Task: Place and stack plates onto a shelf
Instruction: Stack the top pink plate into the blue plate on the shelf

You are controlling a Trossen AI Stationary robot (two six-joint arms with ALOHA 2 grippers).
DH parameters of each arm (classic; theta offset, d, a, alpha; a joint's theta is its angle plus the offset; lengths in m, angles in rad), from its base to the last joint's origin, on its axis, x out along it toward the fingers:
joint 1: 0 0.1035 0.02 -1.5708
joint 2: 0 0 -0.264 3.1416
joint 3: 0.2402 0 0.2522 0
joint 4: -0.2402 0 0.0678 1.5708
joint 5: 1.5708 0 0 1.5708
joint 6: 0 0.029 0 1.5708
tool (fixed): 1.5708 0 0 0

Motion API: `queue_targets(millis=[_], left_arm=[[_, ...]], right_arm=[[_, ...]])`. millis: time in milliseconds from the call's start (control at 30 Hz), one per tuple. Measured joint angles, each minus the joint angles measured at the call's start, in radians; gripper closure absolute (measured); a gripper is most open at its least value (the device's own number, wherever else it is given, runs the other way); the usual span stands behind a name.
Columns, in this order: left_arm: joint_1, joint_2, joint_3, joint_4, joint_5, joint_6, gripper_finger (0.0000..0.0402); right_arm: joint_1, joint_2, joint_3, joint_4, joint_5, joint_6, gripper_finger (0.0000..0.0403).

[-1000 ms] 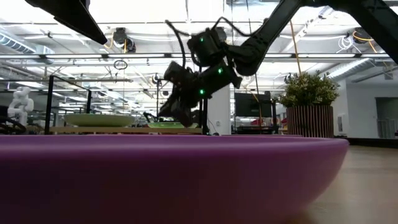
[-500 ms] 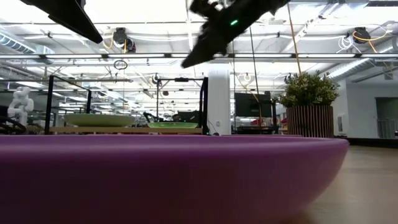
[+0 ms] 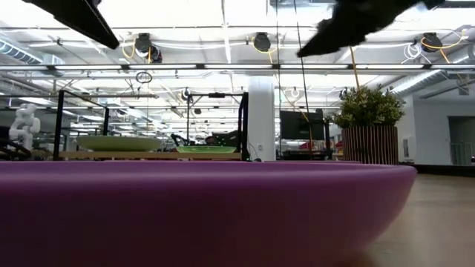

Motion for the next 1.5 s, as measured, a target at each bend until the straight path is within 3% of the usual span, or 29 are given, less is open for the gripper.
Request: queue_targets(millis=[300,633,967,1300,1500], left_arm=[[0.082,0.086,0.000,0.157,0.136,0.250,0.0179],[0.151,0.184,0.000,0.175,0.293,0.338,0.0179],[0.175,0.331,0.000,0.153,0.299,0.379,0.0179],[0.212,0.395,0.000,0.105,0.292,0.394,0.0182],[0.210,0.416,0.001,0.106,0.276,0.439,0.0247]], right_arm=[[0.003,-0.119,-0.100,-0.005,-0.003,-0.006,0.0273],[0.003,-0.120,-0.102,-0.005,-0.052,-0.019,0.0273],[0.003,-0.120,-0.102,-0.006,-0.059,0.004,0.0273],[0.002,-0.120,-0.102,-0.006,-0.056,-0.005,0.0273],[0.002,-0.120,-0.102,-0.006,-0.055,-0.009,0.0273]])
